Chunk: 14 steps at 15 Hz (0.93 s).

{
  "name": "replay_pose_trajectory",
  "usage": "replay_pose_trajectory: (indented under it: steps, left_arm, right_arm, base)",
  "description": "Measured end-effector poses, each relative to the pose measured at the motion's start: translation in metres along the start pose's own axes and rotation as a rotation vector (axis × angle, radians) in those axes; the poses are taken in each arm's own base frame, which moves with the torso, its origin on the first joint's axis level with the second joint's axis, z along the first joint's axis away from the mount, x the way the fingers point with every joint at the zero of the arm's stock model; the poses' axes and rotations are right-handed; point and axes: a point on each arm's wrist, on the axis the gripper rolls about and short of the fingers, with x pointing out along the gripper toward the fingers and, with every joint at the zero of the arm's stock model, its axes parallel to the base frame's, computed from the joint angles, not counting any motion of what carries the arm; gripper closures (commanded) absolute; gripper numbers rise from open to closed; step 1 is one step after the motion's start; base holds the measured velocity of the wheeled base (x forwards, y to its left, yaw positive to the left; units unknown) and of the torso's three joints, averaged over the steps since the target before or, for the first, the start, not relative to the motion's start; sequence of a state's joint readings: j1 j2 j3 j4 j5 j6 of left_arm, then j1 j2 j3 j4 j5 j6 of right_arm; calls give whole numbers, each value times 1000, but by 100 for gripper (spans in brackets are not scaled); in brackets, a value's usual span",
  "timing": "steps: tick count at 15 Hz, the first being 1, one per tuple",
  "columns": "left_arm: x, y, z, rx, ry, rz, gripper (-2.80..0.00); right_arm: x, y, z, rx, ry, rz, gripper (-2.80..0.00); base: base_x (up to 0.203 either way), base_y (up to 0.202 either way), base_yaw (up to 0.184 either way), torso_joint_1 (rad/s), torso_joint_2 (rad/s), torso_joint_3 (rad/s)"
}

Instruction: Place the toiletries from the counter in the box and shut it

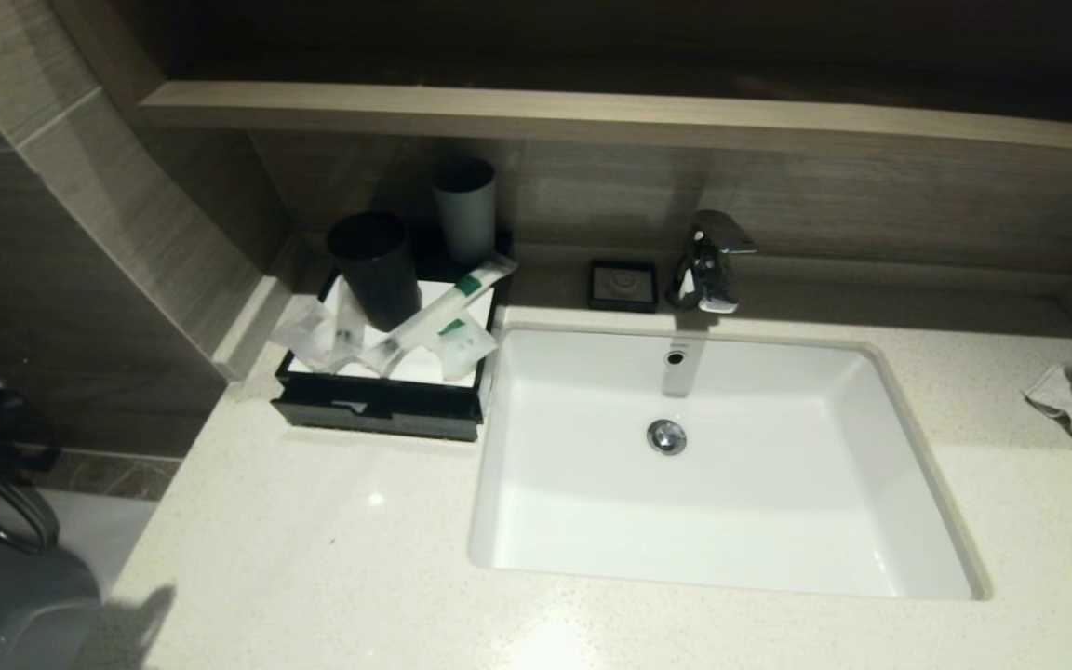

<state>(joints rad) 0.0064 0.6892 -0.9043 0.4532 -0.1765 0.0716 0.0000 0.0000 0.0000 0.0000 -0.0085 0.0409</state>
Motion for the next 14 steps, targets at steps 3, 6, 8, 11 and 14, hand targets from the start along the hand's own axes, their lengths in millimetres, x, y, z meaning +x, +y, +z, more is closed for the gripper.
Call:
replay_pose_trajectory:
  steps: [3,6,8,11,14]
  left_arm:
    - [28,2,-8,-6,103,-69,0]
    - [57,2,-18,-6,178,-115,0]
    - [76,2,-24,-5,204,-112,0]
    - [106,-1,-27,-14,220,-74,0]
    - [128,-16,-26,-11,222,-58,0]
  right_arm:
    - [0,0,0,0,0,0,0]
    - [0,0,0,0,0,0,0]
    - [0,0,0,0,0,0,0]
    - [0,0,0,0,0,0,0]
    - [0,0,0,0,0,0,0]
  base:
    - [0,0,0,0,0,0]
    - [0,0,0,0,0,0]
    - [0,0,0,0,0,0]
    - [0,0,0,0,0,0]
    - [0,0,0,0,0,0]
